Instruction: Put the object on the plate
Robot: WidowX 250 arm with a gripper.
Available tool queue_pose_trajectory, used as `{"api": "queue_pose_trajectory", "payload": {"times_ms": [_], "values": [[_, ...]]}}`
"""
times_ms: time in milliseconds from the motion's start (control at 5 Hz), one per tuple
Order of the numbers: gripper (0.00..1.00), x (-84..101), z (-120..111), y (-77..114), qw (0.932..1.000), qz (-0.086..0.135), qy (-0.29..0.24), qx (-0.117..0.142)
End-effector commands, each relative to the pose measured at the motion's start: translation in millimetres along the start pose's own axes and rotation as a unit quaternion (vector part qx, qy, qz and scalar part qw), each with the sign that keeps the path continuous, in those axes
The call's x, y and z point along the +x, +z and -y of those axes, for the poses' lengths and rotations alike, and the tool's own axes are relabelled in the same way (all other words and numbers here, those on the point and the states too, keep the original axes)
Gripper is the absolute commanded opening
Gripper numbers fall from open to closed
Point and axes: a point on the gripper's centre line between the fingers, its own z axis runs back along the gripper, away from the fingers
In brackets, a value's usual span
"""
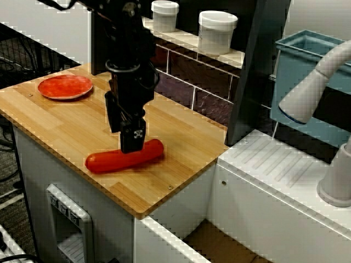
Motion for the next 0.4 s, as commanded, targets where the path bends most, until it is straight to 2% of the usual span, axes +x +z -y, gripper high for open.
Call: {"api": "queue_pose_trajectory", "payload": {"times_ms": [0, 200], "values": [[1.0, 10.2, -12.1, -8.4, 0.9994, 0.018, 0.028, 0.007], [1.0, 10.2, -12.1, -18.2, 0.9994, 0.016, 0.027, 0.012]]}}
